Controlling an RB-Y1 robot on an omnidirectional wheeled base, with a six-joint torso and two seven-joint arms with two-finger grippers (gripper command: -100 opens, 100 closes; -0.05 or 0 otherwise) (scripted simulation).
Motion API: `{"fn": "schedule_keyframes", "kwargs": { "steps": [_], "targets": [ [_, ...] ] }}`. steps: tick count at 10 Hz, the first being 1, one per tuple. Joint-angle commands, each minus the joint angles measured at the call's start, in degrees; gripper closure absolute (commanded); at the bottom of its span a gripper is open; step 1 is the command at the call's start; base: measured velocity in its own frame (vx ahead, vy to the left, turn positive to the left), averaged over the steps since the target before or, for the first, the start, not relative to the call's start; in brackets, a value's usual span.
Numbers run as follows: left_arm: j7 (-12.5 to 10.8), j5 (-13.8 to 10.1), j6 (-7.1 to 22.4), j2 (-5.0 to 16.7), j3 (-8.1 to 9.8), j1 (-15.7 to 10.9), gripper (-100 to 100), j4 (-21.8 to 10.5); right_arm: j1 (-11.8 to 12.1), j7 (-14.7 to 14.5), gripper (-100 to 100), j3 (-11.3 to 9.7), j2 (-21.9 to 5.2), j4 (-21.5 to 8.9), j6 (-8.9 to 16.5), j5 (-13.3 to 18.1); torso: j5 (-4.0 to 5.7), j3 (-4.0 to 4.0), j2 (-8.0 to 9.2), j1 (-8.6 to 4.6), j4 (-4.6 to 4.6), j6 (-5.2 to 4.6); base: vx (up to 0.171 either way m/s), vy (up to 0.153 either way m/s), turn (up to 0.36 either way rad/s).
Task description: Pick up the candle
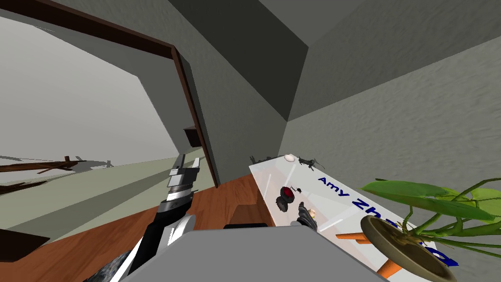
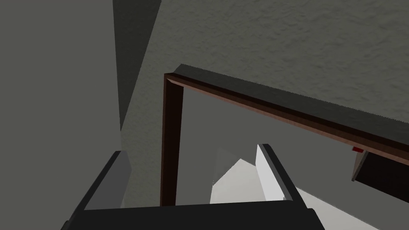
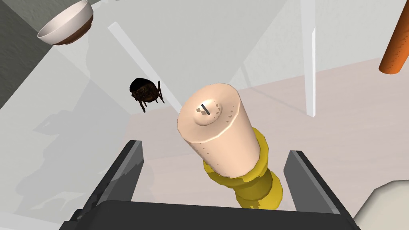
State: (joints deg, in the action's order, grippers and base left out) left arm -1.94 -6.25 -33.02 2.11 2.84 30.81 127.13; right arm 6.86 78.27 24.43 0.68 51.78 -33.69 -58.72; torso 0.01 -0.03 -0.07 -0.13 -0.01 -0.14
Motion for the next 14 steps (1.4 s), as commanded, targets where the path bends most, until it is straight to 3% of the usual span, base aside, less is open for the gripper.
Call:
{"fn": "schedule_keyframes", "kwargs": {
  "steps": [1, 4, 5, 9, 10, 11, 14],
  "targets": [
    [0.0, 0.0, 0.0, 0.0, 0.0, 0.0, 0, 0.0, 2.3, -1.7, -100, 1.6, 2.0, 2.9, 0.4, 0.3, 0.0, 0.0, 0.0, 0.0, 0.0, 0.0, 0.016, -0.036, 0.11],
    [0.0, 0.0, 0.0, 0.0, 0.0, 0.0, 0, 0.0, 2.2, -1.4, -100, 1.5, 1.8, 3.3, 0.3, 0.4, 0.0, 0.0, 0.0, -0.01, 0.0, 0.0, 0.006, -0.025, 0.013],
    [0.0, 0.0, 0.0, 0.0, 0.0, 0.0, 0, 0.0, 2.3, -1.5, 100, 1.5, 1.9, 3.4, 0.3, 0.3, -0.01, 0.01, 0.01, 0.04, 0.0, 0.0, 0.0, 0.0, 0.0],
    [0.0, 0.0, 0.0, 0.0, 0.0, 0.0, 0, 0.0, 2.3, -1.7, 100, 1.5, 1.8, 3.4, 0.3, 0.4, 0.05, 0.09, 0.09, 0.02, 0.08, -0.01, 0.0, 0.0, 0.0],
    [0.0, 0.0, 0.0, 0.0, 0.0, 0.0, 0, 0.0, 2.3, -1.7, 0, 1.5, 1.8, 3.4, 0.3, 0.4, 0.05, 0.09, 0.1, 0.02, 0.09, 0.0, 0.0, 0.0, 0.0],
    [0.0, 0.0, 0.0, 0.0, 0.0, 0.0, 0, 0.0, 0.2, -0.3, 100, 0.1, 0.1, 0.5, 0.1, 0.0, 0.05, 0.1, 0.11, 0.02, 0.09, 0.0, -0.016, 0.04, -0.1],
    [0.0, 0.0, 0.0, 0.0, -0.01, 0.0, 0, 0.0, -4.1, 2.7, 100, -2.9, -3.5, -5.1, -0.4, -0.7, 0.19, 0.08, 0.09, 0.25, 0.08, 0.13, -0.03, 0.088, -0.109]
  ]
}}
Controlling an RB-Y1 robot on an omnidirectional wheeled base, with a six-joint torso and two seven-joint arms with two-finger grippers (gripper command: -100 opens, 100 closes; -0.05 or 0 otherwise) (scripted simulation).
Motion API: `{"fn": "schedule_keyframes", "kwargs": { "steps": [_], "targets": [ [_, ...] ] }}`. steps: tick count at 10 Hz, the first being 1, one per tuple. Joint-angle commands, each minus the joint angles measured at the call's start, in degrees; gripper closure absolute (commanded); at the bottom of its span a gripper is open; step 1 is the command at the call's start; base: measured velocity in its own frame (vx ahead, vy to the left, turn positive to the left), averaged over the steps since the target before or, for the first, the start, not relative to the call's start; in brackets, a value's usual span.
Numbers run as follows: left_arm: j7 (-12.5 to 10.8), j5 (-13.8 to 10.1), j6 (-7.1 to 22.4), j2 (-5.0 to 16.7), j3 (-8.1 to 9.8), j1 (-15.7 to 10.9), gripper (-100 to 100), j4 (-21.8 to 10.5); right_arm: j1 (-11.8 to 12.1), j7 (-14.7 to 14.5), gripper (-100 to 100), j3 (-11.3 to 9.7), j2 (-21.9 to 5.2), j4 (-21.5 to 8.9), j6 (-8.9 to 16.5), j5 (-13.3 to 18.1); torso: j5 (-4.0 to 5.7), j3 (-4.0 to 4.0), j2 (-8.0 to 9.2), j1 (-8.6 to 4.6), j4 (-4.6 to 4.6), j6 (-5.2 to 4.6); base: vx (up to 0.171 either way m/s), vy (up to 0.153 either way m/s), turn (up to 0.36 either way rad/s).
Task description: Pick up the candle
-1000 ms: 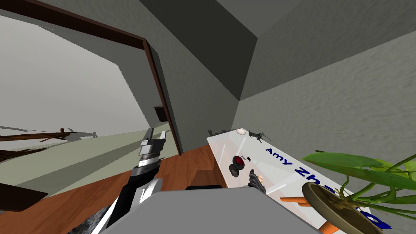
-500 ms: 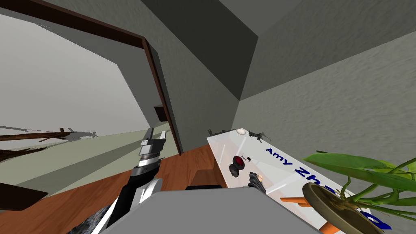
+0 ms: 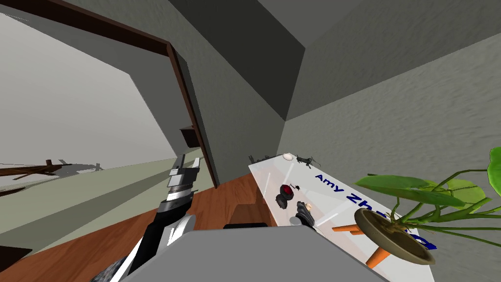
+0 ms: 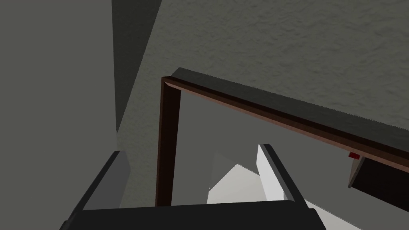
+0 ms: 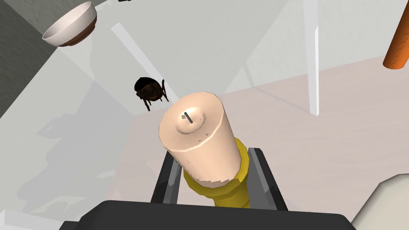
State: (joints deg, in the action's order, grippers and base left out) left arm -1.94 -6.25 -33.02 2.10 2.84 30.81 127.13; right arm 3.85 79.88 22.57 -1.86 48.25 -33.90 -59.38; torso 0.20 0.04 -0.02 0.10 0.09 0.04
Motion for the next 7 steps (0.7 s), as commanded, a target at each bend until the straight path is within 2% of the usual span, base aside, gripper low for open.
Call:
{"fn": "schedule_keyframes", "kwargs": {
  "steps": [1, 2, 3, 4, 5, 7],
  "targets": [
    [0.0, 0.0, 0.0, 0.0, 0.0, 0.0, 0, 0.0, -1.1, 1.1, 100, -1.0, -1.0, -2.7, -0.2, 0.0, 0.0, 0.0, 0.0, 0.0, 0.0, 0.0, -0.019, 0.057, -0.037],
    [0.0, 0.0, 0.0, 0.0, 0.0, 0.0, 0, 0.0, -3.2, 2.6, 100, -2.5, -2.9, -4.7, -0.5, -0.4, 0.04, -0.03, -0.02, -0.08, -0.04, -0.03, -0.015, 0.05, -0.104],
    [0.0, 0.0, 0.0, 0.0, 0.0, 0.0, 0, 0.0, -3.2, 2.6, 100, -2.5, -2.9, -6.1, -0.5, -0.4, 0.06, -0.05, -0.06, -0.14, -0.05, -0.02, -0.01, 0.044, -0.048],
    [0.0, 0.0, 0.0, 0.0, 0.0, 0.0, 0, 0.0, -5.4, 4.1, 100, -4.0, -4.7, -8.4, -0.8, -0.7, 0.09, -0.07, -0.08, -0.15, -0.07, -0.02, -0.019, 0.061, -0.092],
    [0.0, 0.0, 0.0, 0.0, 0.0, 0.0, 0, 0.0, -5.4, 4.1, 100, -4.0, -4.7, -9.5, -0.8, -0.7, 0.08, -0.08, -0.11, -0.16, -0.06, 0.01, -0.02, 0.047, -0.049],
    [0.0, 0.0, 0.0, 0.0, 0.0, 0.0, 0, 0.0, -9.6, 7.1, 100, -6.9, -8.4, -14.2, -1.3, -1.4, 0.08, -0.1, -0.13, -0.17, -0.07, 0.01, -0.028, 0.073, -0.126]
  ]
}}
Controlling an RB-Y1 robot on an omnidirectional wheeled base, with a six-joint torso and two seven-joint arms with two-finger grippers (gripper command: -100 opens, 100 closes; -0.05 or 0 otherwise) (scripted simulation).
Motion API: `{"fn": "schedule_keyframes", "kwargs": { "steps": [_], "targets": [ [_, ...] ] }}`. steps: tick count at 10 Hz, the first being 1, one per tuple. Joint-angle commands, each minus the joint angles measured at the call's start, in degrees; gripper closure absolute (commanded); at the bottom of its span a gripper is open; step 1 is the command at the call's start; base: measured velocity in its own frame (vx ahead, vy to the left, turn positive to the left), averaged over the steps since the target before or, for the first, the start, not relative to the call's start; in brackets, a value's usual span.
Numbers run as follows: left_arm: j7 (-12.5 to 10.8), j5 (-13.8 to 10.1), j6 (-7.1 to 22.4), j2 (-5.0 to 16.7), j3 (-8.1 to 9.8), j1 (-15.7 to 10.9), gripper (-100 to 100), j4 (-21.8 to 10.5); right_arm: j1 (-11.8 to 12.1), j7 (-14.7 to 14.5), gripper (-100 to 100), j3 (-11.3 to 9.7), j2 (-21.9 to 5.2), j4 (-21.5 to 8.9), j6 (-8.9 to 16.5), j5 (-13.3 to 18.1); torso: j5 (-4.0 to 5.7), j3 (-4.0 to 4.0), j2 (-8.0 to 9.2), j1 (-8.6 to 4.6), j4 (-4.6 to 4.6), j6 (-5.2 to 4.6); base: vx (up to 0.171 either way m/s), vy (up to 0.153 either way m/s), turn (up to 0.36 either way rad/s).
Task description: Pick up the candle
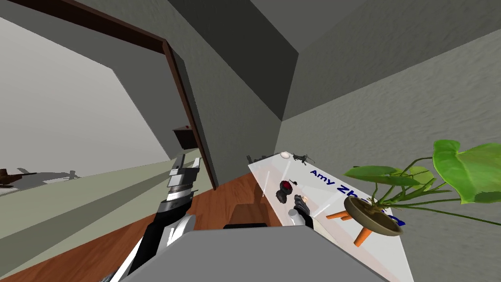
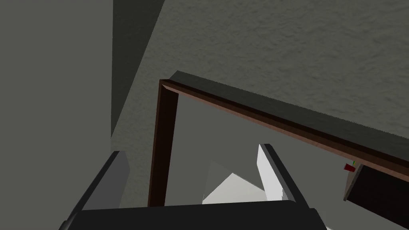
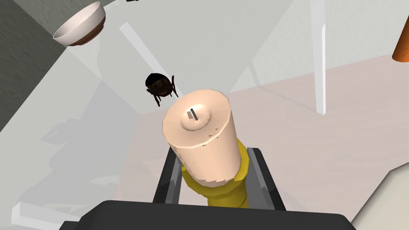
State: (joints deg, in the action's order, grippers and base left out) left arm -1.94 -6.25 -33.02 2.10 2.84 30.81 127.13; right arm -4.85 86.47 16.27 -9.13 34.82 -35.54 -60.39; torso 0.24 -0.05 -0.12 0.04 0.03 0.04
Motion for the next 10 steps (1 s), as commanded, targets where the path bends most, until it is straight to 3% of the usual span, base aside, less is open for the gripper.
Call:
{"fn": "schedule_keyframes", "kwargs": {
  "steps": [1, 2, 3, 4, 5, 6, 7, 8, 9, 10],
  "targets": [
    [0.0, 0.0, 0.0, 0.0, 0.0, 0.0, 0, 0.0, -0.9, 0.5, 100, -0.6, -1.1, -2.8, 0.3, -0.4, 0.0, 0.0, 0.0, 0.0, 0.0, 0.0, -0.023, 0.071, -0.053],
    [0.0, 0.0, 0.0, 0.0, 0.0, 0.0, 0, 0.0, -0.9, 0.5, 100, -0.6, -1.1, -2.8, 0.3, -0.4, 0.03, -0.01, 0.01, -0.03, -0.04, -0.02, -0.014, 0.029, 0.003],
    [0.0, 0.0, 0.0, 0.0, 0.0, 0.0, 0, 0.0, -3.1, 2.0, 100, -2.1, -3.0, -5.3, 0.0, -0.7, 0.05, -0.04, -0.03, -0.15, -0.05, 0.0, -0.021, 0.043, -0.09],
    [0.0, 0.0, 0.0, 0.0, 0.0, 0.0, 0, 0.0, -3.1, 2.0, 100, -2.1, -3.0, -6.2, 0.0, -0.7, -0.01, -0.04, -0.04, -0.14, -0.03, -0.03, -0.018, 0.041, -0.064],
    [0.0, 0.0, 0.0, 0.0, 0.0, 0.0, 0, 0.0, -5.2, 3.5, 100, -3.6, -4.8, -7.9, -0.3, -1.1, 0.03, -0.06, -0.05, -0.13, -0.08, -0.03, -0.025, 0.061, -0.105],
    [0.0, 0.0, 0.0, 0.0, 0.0, 0.0, 0, 0.0, -5.2, 3.5, 100, -3.6, -4.8, -7.4, -0.3, -1.1, -0.03, -0.04, -0.05, -0.05, -0.03, -0.03, -0.023, 0.053, -0.051],
    [0.0, 0.0, 0.0, 0.0, 0.0, 0.0, 0, 0.0, -5.2, 3.5, 100, -3.6, -4.8, -9.6, -0.3, -1.1, -0.03, -0.05, -0.06, -0.07, -0.04, 0.01, -0.01, 0.017, 0.02],
    [0.0, 0.0, 0.0, 0.0, 0.0, 0.0, 0, 0.0, -7.3, 5.0, 100, -5.1, -6.7, -12.9, -0.6, -1.4, 0.04, -0.08, -0.08, -0.17, -0.09, -0.03, -0.018, 0.035, -0.079],
    [0.0, 0.0, 0.0, 0.0, 0.0, 0.0, 0, 0.0, -7.3, 5.6, 100, -5.0, -6.1, -12.9, -1.0, -0.8, 0.0, -0.09, -0.07, -0.16, -0.1, -0.09, -0.011, 0.021, -0.032],
    [0.0, 0.0, 0.0, 0.0, 0.0, 0.0, 0, 0.0, -7.4, 5.8, 0, -5.1, -6.3, -13.3, -1.1, -0.8, 0.03, -0.09, -0.1, -0.19, -0.09, -0.04, 0.0, 0.0, 0.0]
  ]
}}
